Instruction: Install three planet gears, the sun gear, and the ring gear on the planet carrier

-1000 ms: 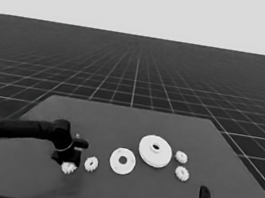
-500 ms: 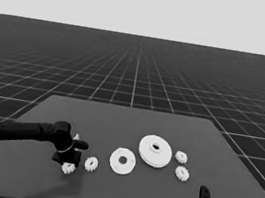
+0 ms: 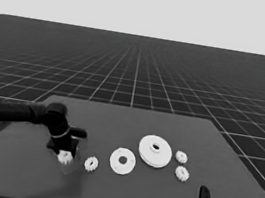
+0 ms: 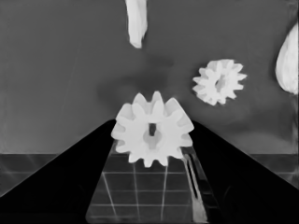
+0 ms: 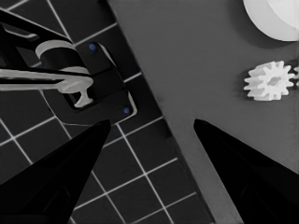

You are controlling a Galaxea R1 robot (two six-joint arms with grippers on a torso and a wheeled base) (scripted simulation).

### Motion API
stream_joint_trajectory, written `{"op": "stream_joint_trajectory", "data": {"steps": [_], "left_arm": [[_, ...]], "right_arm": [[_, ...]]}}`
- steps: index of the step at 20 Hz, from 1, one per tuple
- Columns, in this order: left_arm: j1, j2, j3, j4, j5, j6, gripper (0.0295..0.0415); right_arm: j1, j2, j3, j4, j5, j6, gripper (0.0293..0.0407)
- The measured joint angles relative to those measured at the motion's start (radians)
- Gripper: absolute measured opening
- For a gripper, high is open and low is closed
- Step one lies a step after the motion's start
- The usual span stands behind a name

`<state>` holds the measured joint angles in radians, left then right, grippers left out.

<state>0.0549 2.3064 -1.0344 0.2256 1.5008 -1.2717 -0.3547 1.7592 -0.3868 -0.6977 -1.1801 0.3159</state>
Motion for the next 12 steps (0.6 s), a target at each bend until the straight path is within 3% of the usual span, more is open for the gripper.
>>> {"op": "stream_joint_trajectory", "data": {"steps": [6,7,9,12], "left_arm": [[-0.029,-0.002,0.006,-0.029,0.008,-0.002,0.0312],[-0.036,0.175,-0.04,-0.022,0.054,-0.205,0.0312],[-0.041,0.484,-0.192,-0.031,0.072,-0.298,0.0312],[-0.042,0.604,-0.317,-0.034,0.068,-0.281,0.0312]], "right_arm": [[0.0,0.0,0.0,0.0,0.0,0.0,0.0385],[0.0,0.0,0.0,0.0,0.0,0.0,0.0385],[0.0,0.0,0.0,0.0,0.0,0.0,0.0385],[0.0,0.0,0.0,0.0,0.0,0.0,0.0385]]}}
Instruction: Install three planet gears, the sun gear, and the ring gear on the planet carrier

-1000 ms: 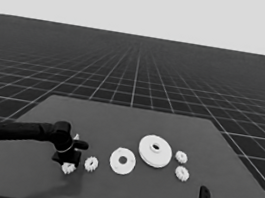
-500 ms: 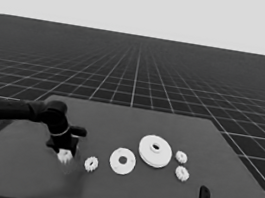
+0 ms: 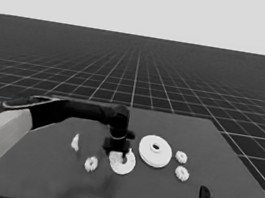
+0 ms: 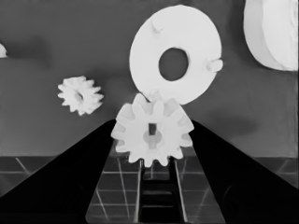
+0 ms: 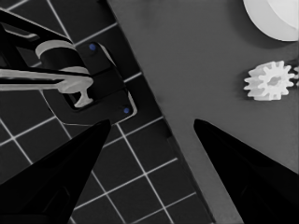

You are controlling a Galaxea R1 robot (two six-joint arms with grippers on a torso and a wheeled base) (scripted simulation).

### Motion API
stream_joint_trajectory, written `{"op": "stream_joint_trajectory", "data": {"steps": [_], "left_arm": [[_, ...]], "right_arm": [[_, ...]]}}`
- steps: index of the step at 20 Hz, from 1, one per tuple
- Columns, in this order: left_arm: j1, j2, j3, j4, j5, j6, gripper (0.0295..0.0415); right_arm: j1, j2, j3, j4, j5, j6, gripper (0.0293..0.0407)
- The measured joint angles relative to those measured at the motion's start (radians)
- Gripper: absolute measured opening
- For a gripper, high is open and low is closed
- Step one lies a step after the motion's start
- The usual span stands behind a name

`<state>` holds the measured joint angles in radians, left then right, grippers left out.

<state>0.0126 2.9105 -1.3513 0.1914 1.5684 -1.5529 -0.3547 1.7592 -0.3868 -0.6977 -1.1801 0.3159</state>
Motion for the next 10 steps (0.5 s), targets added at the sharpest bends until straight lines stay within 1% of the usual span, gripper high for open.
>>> {"op": "stream_joint_trajectory", "data": {"steps": [4,5,6,8,10], "left_arm": [[0.0,0.024,-0.033,-0.001,-0.002,0.008,0.0312],[0.068,0.031,-0.063,0.072,-0.008,0.031,0.0312],[0.114,0.036,-0.088,0.113,-0.015,0.049,0.0312],[0.154,0.042,-0.118,0.15,-0.026,0.069,0.0312],[0.165,0.045,-0.129,0.162,-0.03,0.077,0.0312]], "right_arm": [[0.0,0.0,0.0,0.0,0.0,0.0,0.0385],[0.0,0.0,0.0,0.0,0.0,0.0,0.0385],[0.0,0.0,0.0,0.0,0.0,0.0,0.0385],[0.0,0.0,0.0,0.0,0.0,0.0,0.0385],[0.0,0.0,0.0,0.0,0.0,0.0,0.0385]]}}
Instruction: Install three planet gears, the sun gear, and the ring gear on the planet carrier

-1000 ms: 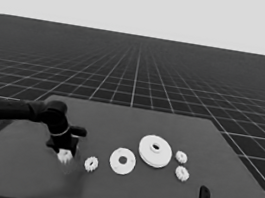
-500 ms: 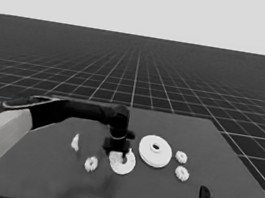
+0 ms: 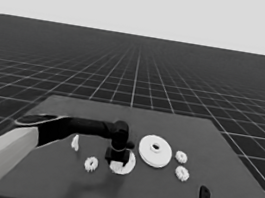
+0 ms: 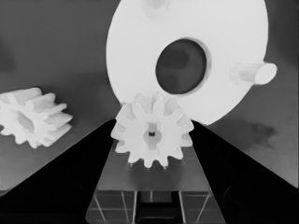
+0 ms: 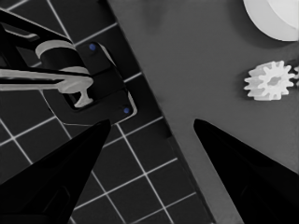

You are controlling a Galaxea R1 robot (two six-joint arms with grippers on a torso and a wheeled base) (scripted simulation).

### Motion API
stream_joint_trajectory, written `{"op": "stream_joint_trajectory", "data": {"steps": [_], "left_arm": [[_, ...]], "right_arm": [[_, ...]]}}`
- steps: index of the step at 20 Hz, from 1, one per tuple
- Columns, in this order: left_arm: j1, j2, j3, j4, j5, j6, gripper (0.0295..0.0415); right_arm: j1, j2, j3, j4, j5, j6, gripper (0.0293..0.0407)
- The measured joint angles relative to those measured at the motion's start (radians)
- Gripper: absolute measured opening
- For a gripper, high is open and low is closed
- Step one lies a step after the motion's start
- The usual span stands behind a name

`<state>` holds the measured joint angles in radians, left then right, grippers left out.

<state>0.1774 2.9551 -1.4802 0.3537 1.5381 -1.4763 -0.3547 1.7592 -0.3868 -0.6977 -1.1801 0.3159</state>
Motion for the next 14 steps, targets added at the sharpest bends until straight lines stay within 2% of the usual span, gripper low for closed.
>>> {"op": "stream_joint_trajectory", "data": {"steps": [4,6,7,9,14], "left_arm": [[0.006,0.001,-0.005,0.006,-0.002,0.003,0.0312],[0.006,0.001,-0.006,0.006,-0.002,0.004,0.0372],[0.006,0.001,-0.006,0.006,-0.003,0.004,0.0381],[0.006,0.001,-0.006,0.007,-0.003,0.004,0.0384],[0.006,0.001,-0.006,0.007,-0.003,0.004,0.0385]], "right_arm": [[0.0,0.0,0.0,0.0,0.0,0.0,0.0385],[0.0,0.0,0.0,0.0,0.0,0.0,0.0385],[0.0,0.0,0.0,0.0,0.0,0.0,0.0385],[0.0,0.0,0.0,0.0,0.0,0.0,0.0385],[0.0,0.0,0.0,0.0,0.0,0.0,0.0385]]}}
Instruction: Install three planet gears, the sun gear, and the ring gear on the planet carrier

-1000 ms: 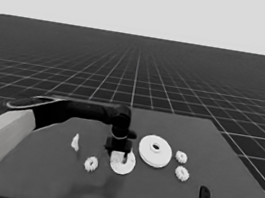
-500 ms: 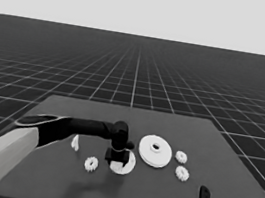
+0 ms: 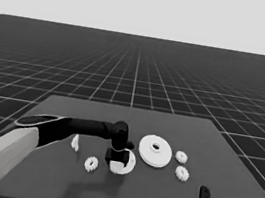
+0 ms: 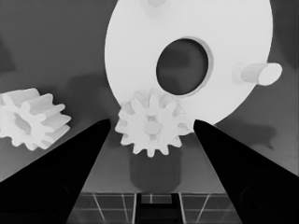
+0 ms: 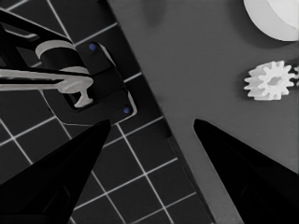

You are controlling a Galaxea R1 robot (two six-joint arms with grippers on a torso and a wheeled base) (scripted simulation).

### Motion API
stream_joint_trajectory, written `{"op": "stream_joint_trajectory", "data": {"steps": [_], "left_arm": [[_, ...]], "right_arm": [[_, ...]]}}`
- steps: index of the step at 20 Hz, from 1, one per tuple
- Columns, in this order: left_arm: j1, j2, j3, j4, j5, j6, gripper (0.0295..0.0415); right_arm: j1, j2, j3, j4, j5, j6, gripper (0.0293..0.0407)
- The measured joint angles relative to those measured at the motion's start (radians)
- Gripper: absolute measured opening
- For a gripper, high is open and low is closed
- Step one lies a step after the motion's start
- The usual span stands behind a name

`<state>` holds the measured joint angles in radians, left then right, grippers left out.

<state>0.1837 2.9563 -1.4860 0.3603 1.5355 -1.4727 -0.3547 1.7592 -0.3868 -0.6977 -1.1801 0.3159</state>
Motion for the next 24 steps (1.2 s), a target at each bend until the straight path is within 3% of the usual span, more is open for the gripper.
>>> {"op": "stream_joint_trajectory", "data": {"steps": [2,5,10,13,20,22,24], "left_arm": [[-0.106,-0.016,0.077,-0.106,0.028,-0.055,0.0385],[-0.159,-0.018,0.095,-0.156,0.031,-0.069,0.0385],[-0.17,-0.018,0.097,-0.169,0.031,-0.071,0.0385],[-0.17,-0.297,0.292,-0.17,0.015,0.012,0.0385],[-0.17,-0.364,0.311,-0.171,0.005,0.059,0.0385],[-0.023,-0.346,0.241,-0.026,-0.032,0.103,0.0385],[0.027,-0.335,0.2,0.018,-0.053,0.126,0.0385]], "right_arm": [[0.0,0.0,0.0,0.0,0.0,0.0,0.0385],[0.0,0.0,0.0,0.0,0.0,0.0,0.0385],[0.0,0.0,0.0,0.0,0.0,0.0,0.0385],[0.0,0.0,0.0,0.0,0.0,0.0,0.0385],[0.0,0.0,0.0,0.0,0.0,0.0,0.0385],[0.0,0.0,0.0,0.0,0.0,0.0,0.0385],[0.0,0.0,0.0,0.0,0.0,0.0,0.0385]]}}
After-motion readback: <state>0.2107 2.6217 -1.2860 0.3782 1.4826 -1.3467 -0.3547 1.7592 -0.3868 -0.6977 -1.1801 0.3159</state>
